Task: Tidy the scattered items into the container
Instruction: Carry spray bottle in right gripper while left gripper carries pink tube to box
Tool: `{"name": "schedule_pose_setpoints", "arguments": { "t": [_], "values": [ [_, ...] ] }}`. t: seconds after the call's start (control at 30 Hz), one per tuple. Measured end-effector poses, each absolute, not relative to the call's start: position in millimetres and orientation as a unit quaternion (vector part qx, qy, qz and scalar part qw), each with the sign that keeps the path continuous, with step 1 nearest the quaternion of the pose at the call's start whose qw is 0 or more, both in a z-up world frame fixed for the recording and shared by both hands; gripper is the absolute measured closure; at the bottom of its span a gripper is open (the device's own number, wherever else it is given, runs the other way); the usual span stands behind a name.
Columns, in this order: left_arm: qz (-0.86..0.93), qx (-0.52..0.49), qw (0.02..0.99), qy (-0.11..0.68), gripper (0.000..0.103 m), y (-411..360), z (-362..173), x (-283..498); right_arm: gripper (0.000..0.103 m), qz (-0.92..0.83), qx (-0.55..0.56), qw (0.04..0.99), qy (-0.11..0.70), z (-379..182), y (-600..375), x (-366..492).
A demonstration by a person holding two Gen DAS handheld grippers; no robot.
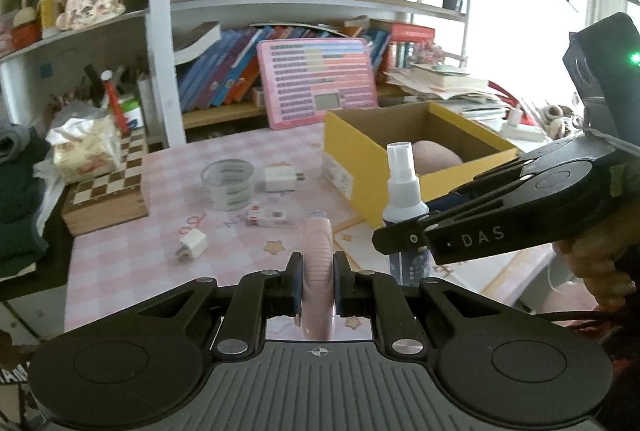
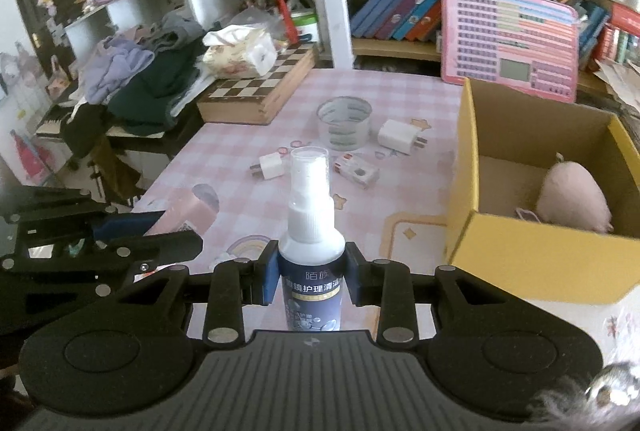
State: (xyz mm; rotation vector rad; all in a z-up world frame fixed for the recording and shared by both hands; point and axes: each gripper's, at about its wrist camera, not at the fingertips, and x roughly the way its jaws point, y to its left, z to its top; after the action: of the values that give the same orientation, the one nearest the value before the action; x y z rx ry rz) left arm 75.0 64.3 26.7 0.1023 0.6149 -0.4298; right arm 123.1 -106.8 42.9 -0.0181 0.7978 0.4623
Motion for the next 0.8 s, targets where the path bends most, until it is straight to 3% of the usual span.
{"name": "schedule_pose_setpoints", "arguments": {
  "t": [0.8],
  "values": [
    [-0.299,0.079,0.905,0.290,0.089,4,28,64,0.072,0.134,0.033,0.913,0.383,46,-175,77]
  ]
}}
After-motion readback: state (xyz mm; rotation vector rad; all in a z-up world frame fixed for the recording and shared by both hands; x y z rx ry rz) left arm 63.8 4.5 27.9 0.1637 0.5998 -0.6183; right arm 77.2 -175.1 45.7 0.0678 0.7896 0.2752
